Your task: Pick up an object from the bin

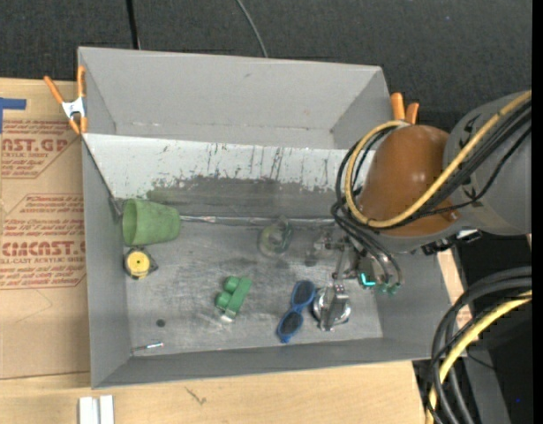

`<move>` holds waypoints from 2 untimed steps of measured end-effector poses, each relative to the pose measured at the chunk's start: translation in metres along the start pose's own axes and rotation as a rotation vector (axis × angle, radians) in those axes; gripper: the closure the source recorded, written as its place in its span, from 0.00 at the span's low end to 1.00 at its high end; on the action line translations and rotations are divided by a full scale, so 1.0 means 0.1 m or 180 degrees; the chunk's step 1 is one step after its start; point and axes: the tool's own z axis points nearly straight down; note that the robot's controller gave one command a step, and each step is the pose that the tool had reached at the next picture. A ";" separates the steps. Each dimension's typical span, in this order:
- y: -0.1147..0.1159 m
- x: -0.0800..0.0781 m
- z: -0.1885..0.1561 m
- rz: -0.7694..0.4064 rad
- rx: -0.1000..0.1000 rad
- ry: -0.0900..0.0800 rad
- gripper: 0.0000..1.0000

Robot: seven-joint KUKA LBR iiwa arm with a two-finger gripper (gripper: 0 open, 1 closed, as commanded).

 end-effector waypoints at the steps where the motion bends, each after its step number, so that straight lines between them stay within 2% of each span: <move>1: 0.00 -0.02 -0.04 -0.0002 0.0002 -0.0025 1.00; 2: 0.17 0.00 -1.01 -0.1074 0.0007 -0.0040 1.00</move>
Offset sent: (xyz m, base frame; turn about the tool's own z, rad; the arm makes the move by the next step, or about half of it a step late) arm 0.0000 0.0000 0.0000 0.0000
